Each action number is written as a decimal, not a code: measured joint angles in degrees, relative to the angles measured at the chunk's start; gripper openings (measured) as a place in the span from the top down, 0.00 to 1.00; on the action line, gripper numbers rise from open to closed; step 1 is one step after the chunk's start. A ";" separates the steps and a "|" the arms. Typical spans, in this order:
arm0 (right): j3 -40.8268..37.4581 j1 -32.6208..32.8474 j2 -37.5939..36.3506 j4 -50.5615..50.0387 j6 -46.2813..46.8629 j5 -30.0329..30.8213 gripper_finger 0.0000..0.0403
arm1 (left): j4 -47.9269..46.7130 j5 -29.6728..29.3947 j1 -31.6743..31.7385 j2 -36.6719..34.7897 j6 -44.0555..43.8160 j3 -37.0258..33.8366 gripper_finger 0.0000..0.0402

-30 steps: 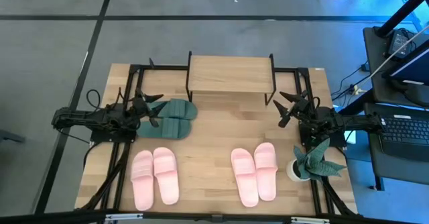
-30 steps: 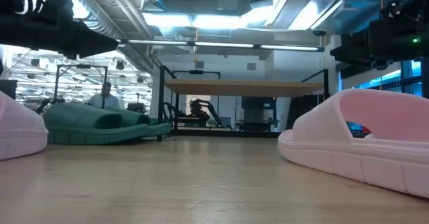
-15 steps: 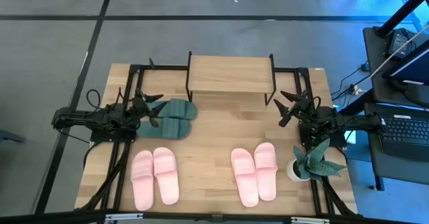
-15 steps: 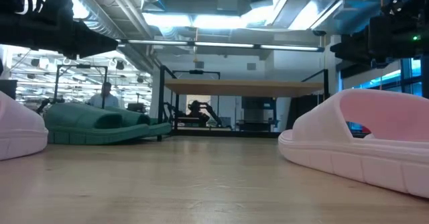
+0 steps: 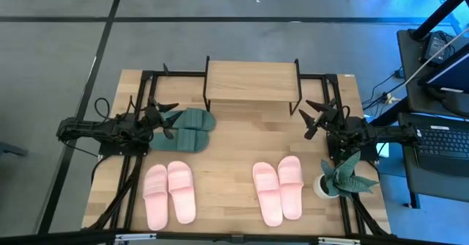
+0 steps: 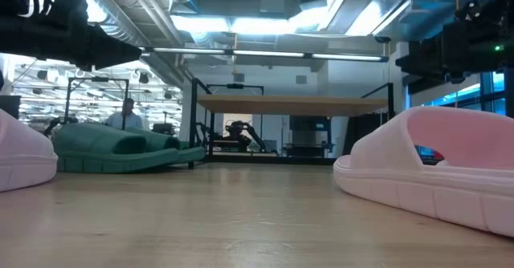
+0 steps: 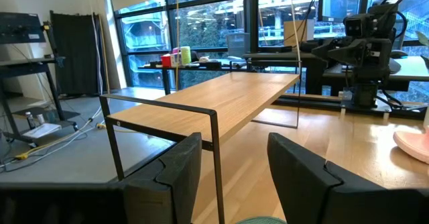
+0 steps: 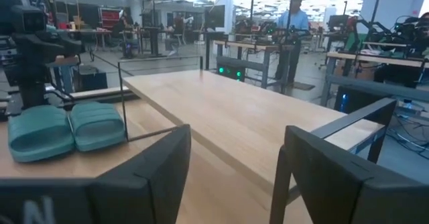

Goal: Pick and place slides into the shelf
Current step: Put the pink slipper on the shelf

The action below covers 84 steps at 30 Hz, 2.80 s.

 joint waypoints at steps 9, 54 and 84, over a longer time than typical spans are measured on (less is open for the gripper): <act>0.00 0.01 0.00 0.64 1.42 0.01 0.40 | -0.01 0.00 -0.01 0.00 0.00 -0.01 0.59; 30.67 0.15 26.20 -5.73 -21.26 -18.13 0.40 | -0.01 -0.02 0.02 0.00 0.06 -0.01 0.59; 69.70 35.42 94.28 -41.35 33.36 -14.63 0.40 | -0.02 -0.02 0.00 0.00 0.02 0.00 0.59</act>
